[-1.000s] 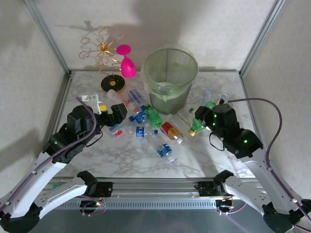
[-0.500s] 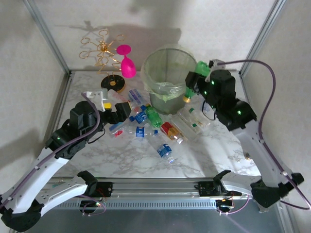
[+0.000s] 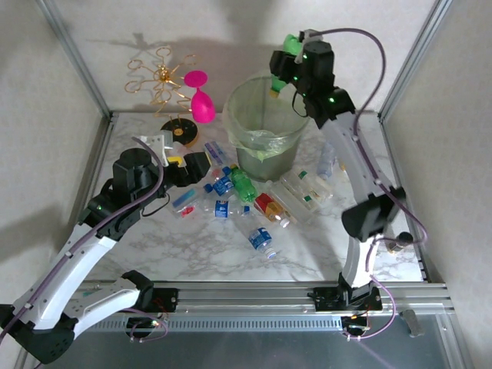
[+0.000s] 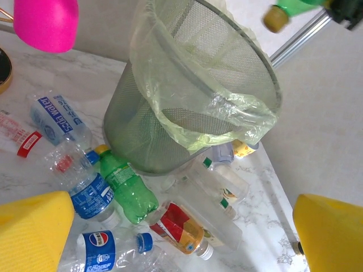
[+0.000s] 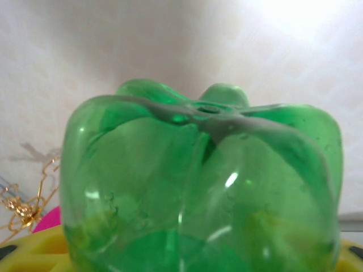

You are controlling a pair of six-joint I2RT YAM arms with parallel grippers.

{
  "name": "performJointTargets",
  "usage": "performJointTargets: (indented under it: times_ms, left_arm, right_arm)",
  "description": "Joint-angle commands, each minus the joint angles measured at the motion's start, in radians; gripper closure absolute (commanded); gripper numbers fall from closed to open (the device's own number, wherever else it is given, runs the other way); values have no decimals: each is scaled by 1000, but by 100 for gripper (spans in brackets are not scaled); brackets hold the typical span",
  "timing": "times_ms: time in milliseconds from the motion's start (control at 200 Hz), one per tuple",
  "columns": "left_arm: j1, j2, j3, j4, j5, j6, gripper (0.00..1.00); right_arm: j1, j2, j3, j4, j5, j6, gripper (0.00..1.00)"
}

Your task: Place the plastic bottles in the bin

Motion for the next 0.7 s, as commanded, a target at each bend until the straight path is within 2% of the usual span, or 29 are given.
performJointTargets:
  times_ms: [0,85,190,446,696]
  left_arm:
    - [22,-3,-23,21,27,-1,1]
    - [31,-2,-42,22,25,3,1]
    - [34,-1,-57,27,21,7,1]
    - [35,-4,-66,32,10,13,1]
    - [35,-9,-77,26,-5,21,1]
  right_arm:
    - [-4,117,123,-77,-121,-13,59]
    - [-1,160,104,-48,-214,-7,59]
    - [11,185,31,-19,-248,-10,59]
    - [26,246,-67,-32,-274,-12,60]
    - [56,166,-268,40,-243,-25,58]
